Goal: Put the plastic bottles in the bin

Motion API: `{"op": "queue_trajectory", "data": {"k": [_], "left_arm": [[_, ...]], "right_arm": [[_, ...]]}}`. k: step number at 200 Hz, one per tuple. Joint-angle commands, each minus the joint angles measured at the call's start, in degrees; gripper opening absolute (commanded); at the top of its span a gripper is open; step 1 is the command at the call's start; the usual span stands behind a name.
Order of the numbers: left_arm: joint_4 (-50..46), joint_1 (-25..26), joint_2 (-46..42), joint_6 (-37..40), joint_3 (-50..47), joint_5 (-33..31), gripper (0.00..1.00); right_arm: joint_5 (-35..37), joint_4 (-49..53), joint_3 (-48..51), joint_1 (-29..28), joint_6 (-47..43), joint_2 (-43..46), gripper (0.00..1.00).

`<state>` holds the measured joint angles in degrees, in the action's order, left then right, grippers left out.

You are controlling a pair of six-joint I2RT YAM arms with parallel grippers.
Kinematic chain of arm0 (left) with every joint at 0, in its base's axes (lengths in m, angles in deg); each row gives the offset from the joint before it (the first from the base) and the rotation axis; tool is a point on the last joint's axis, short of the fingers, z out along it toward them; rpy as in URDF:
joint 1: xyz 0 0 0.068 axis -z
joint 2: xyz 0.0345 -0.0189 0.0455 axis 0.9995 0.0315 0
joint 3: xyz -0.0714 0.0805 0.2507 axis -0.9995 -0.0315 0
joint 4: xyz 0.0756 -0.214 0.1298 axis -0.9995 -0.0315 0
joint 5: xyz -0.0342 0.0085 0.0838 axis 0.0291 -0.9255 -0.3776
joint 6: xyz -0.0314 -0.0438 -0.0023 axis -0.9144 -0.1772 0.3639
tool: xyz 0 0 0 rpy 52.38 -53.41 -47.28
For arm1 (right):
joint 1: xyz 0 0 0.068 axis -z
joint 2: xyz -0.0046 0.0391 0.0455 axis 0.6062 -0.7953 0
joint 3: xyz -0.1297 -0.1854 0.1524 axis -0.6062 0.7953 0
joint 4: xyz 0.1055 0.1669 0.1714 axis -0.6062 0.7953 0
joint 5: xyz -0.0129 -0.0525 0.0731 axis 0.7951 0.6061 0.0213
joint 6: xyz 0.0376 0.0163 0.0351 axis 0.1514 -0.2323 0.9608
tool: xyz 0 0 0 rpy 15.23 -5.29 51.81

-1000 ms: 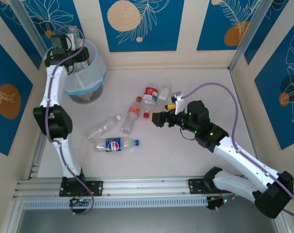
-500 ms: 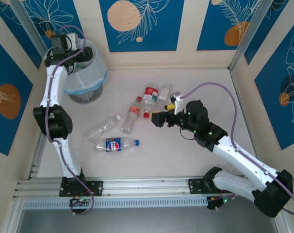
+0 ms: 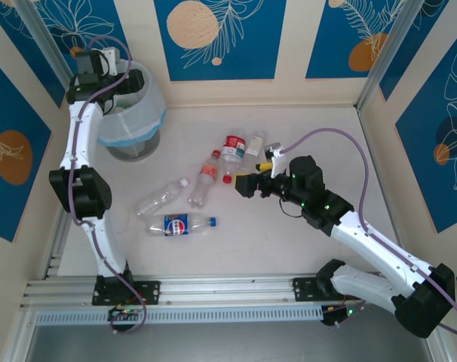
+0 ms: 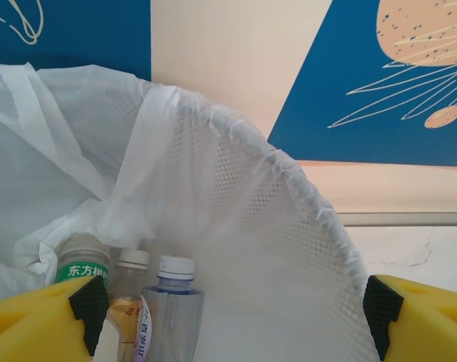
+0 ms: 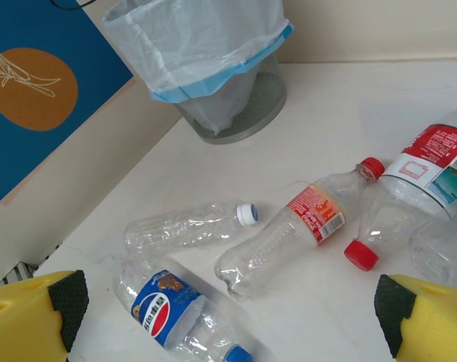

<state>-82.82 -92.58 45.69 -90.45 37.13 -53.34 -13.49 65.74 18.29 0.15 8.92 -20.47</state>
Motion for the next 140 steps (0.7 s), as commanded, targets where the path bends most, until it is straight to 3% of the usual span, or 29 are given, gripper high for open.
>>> {"op": "queue_trajectory", "data": {"k": [1,28,78,116,140], "left_arm": [[0.98,1.01,-4.18,0.04,-1.70,0.73,0.91],[3.64,2.56,-8.29,0.15,-6.27,-0.52,0.99],[8.69,6.99,-16.93,0.81,-16.20,-5.97,0.99],[11.78,10.83,-22.91,-8.21,-22.80,-4.01,0.99],[12.96,16.47,-27.48,-8.97,-29.11,-8.01,0.99]], "right_arm": [[0.03,0.75,0.03,-0.45,0.27,-0.46,0.99],[0.52,-0.34,0.37,-0.44,0.49,-0.84,1.00],[-0.02,-2.15,0.82,-0.46,0.63,-1.39,1.00],[1.15,-4.79,1.77,-0.45,2.03,-1.67,1.00],[2.32,-6.26,1.56,0.15,4.34,-2.25,1.00]]}}
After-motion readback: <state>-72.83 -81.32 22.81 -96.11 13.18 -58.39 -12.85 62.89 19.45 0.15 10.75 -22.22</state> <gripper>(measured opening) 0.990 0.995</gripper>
